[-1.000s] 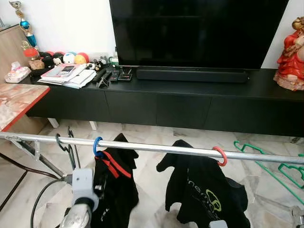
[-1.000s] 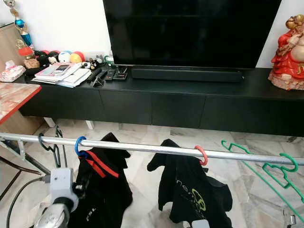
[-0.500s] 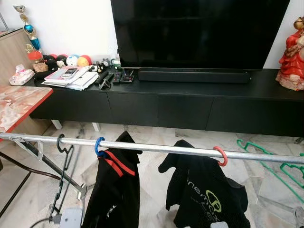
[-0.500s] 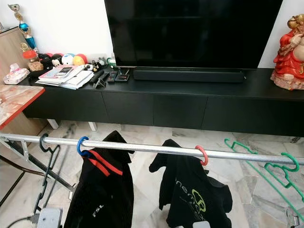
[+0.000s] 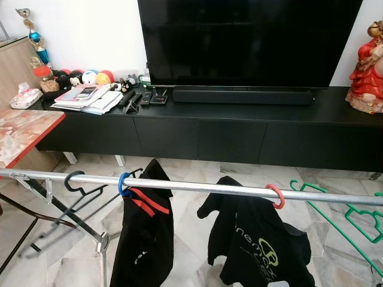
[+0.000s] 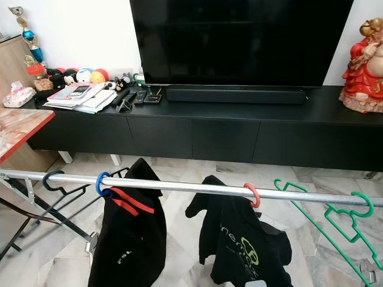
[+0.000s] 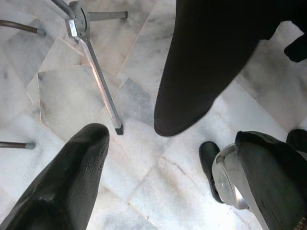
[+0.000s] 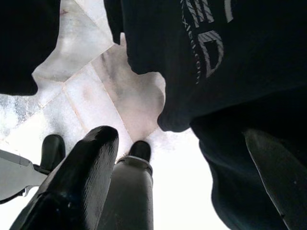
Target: Hang hanger
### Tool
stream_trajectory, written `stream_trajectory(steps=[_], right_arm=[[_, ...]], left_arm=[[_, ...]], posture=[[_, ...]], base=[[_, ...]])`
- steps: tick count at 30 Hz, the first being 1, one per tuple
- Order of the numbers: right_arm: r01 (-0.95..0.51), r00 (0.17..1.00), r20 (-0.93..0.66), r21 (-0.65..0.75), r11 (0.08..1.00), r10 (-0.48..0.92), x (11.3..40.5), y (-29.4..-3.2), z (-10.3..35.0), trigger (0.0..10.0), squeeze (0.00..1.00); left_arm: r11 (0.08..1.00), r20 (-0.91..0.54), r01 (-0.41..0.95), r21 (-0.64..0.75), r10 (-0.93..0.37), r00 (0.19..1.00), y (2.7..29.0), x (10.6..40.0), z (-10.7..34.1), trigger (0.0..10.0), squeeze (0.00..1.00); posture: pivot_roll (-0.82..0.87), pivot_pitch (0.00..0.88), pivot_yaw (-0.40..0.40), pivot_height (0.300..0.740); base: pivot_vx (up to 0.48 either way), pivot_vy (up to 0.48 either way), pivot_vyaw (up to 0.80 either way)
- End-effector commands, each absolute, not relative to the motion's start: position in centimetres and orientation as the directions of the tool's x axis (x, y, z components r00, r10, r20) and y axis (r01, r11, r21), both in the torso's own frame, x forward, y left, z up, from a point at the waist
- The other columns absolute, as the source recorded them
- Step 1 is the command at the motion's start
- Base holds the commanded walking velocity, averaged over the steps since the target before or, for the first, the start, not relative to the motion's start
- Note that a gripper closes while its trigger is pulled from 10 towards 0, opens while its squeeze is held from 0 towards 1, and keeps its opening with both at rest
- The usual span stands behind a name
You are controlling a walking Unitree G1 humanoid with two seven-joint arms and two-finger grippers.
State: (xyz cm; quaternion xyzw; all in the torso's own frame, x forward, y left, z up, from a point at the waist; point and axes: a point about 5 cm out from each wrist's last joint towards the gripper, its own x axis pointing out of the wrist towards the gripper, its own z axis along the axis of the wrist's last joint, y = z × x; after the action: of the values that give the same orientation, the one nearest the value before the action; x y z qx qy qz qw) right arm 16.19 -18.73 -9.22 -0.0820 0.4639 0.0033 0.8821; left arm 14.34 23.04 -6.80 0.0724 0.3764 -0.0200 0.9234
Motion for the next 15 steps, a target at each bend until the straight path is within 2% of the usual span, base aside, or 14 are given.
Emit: stream_trajectory(steps=[1,10,15], right_arm=[[-0.087,0.559,-0.826,-0.137,0.987,-0.065,16.1,-18.6,-9.3,10.0,0.00],[-0.021,0.570,-0.819,-0.100,0.995,-0.070,16.8,-18.7,-9.0,10.0,0.00],[0.011,0.572,-0.818,-0.076,0.997,-0.069,16.9,-18.7,-9.0,10.0,0.00]], left_arm=[[0.988,-0.741,0.077,0.134,0.048,0.670,23.5,14.7,-7.5,10.0,0.00],[0.991,-0.813,0.028,0.134,0.094,0.575,23.3,16.0,-8.3,10.0,0.00],[0.993,-0.805,0.026,0.116,0.078,0.589,22.5,17.5,-7.9,10.0,0.00]], posture=[[0.10,0.000,0.028,0.740],[0.09,0.000,0.012,0.740],[0.08,0.000,0.013,0.740]], base=[[0.000,0.000,0.00],[0.000,0.000,0.00],[0.000,0.000,0.00]])
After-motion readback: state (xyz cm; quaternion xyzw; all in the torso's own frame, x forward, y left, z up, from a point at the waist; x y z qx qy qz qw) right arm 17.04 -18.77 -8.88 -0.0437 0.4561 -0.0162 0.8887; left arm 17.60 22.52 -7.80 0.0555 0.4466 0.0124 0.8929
